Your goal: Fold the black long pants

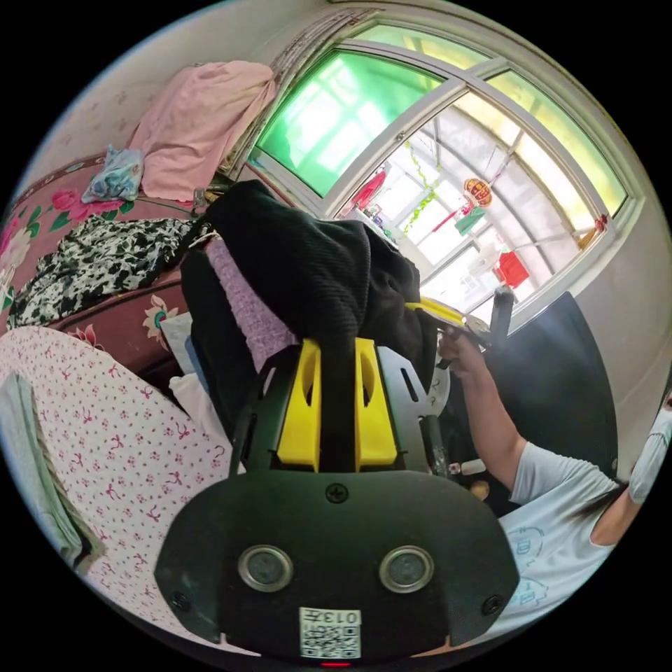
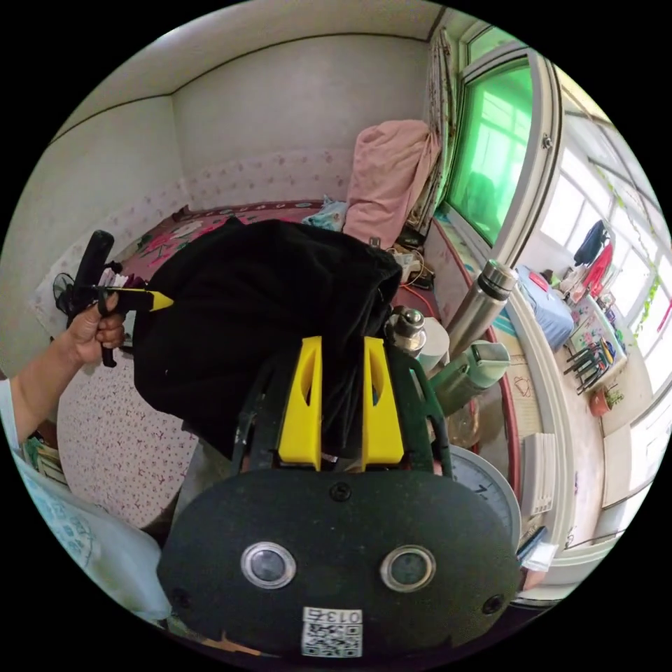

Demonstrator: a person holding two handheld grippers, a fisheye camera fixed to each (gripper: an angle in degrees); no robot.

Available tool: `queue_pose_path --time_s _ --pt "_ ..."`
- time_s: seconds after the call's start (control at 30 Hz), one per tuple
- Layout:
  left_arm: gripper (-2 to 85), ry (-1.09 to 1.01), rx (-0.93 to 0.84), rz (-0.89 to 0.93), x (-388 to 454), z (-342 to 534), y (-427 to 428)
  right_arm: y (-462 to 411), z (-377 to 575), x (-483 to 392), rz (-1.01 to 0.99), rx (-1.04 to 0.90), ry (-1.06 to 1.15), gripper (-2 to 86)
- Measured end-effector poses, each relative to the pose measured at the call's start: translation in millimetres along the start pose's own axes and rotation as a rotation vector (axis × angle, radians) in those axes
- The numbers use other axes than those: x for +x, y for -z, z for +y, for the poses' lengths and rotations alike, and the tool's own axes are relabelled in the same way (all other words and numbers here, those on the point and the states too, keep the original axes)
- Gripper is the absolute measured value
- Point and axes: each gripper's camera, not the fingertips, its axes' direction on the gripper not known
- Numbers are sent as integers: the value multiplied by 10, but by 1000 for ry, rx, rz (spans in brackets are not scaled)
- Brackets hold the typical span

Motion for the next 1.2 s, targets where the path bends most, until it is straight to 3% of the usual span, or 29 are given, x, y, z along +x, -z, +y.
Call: queue_pose_path --time_s 0.13,0.27,0.4,0.47,0.6,0.73,0.93,1.2 --pt "92 -63 -35 -50 163 2 -114 364 -101 -67 128 118 79 75" --pt "73 -150 51 -174 407 18 19 601 -212 -296 212 263 235 14" --pt "32 -274 156 -321 820 -242 -226 249 -414 -489 168 89 374 2" --pt "18 -317 96 -404 916 -424 -563 -94 -449 -621 187 -68 422 -1" --pt "1 -310 -125 -662 696 -573 -1431 -141 -393 -783 243 -80 464 -3" --pt "-3 -330 -95 -619 726 -190 -1703 -26 -307 -727 57 -114 422 -4" --pt "-5 -406 -90 -673 912 389 -1742 -64 -219 -889 -14 -105 429 -4" --pt "-3 -370 -17 -730 1094 192 -1568 -47 -446 -1183 211 -78 481 -3"
